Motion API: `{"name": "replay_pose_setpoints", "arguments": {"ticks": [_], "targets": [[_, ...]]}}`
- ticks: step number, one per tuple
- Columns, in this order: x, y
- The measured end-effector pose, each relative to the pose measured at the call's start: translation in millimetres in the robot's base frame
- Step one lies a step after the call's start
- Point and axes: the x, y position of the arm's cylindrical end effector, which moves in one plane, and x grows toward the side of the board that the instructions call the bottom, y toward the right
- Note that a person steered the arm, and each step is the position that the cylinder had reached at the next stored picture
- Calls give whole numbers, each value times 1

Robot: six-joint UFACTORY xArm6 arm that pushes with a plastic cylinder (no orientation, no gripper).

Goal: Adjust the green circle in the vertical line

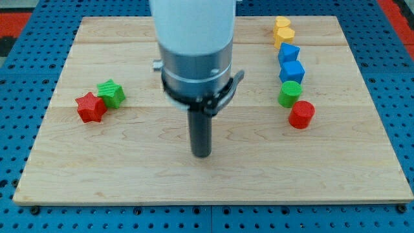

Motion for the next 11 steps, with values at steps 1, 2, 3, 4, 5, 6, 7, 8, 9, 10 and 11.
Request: {"name": "replay_pose_setpoints", "arguments": {"ticks": [1, 2, 3, 4, 5, 6, 7, 8, 9, 10, 11], "targets": [[-55, 44], [-82, 90], [-99, 122], [-100, 127], [-100, 127], [-98, 90], [-58, 29], [-8, -33], [7, -122], [-49, -205], [-95, -229]]}}
